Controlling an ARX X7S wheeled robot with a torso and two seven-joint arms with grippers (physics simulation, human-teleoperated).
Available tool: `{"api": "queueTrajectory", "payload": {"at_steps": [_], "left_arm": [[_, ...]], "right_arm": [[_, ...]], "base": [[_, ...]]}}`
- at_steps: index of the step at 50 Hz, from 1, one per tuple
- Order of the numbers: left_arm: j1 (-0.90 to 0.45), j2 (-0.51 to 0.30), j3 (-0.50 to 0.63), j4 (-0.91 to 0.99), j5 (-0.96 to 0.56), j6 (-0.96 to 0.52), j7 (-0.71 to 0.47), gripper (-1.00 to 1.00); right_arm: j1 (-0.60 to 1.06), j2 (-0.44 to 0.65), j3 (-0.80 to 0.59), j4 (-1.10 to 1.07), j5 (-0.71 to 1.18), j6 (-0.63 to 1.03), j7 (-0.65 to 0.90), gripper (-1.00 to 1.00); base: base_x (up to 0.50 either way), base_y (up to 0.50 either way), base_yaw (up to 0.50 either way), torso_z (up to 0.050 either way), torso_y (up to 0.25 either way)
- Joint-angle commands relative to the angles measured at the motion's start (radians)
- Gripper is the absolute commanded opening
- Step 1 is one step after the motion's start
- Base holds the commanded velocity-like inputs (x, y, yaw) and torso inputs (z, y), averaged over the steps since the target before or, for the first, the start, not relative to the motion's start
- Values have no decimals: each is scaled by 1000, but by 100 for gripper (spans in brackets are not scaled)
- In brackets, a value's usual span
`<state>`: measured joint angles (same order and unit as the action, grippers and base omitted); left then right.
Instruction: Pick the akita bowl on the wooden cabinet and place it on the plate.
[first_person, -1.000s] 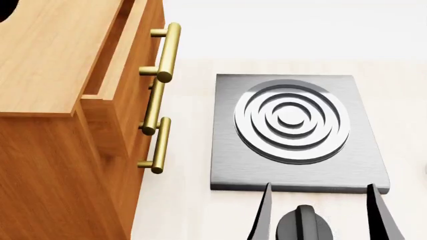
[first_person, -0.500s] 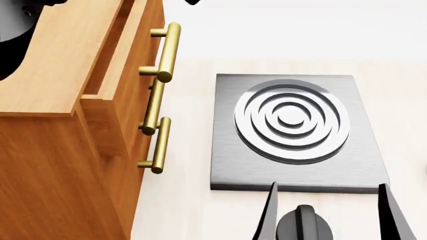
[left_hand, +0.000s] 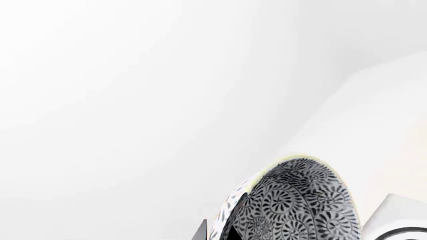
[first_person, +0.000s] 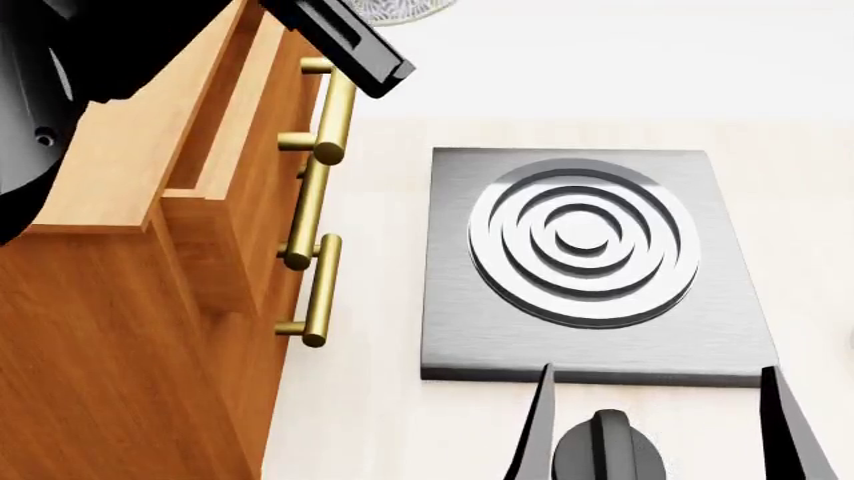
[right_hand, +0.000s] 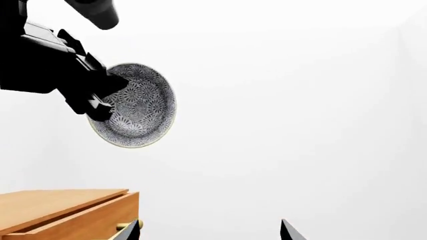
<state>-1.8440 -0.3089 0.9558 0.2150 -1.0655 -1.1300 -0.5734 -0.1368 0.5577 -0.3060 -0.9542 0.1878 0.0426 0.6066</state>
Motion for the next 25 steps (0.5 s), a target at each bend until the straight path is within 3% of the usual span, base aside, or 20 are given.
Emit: {"api": "queueTrajectory", "payload": {"at_steps": [1,15,25], "left_arm": [[29,-10,-34,57,13,21,21,-100],[78,-50,-35,142,5,71,44,-100],[135,-54,-44,183,-33,56,-28,-100]], "right_arm": [[-5,-13,19,-1,-16,-8,-19,100],[-4,-8,20,-10,-16,1,-12,100],[3,-9,3,-14,-24,6,-15,100]], "base": [[0,0,0,0,0],[0,0,0,0,1],[0,0,0,0,0]]}}
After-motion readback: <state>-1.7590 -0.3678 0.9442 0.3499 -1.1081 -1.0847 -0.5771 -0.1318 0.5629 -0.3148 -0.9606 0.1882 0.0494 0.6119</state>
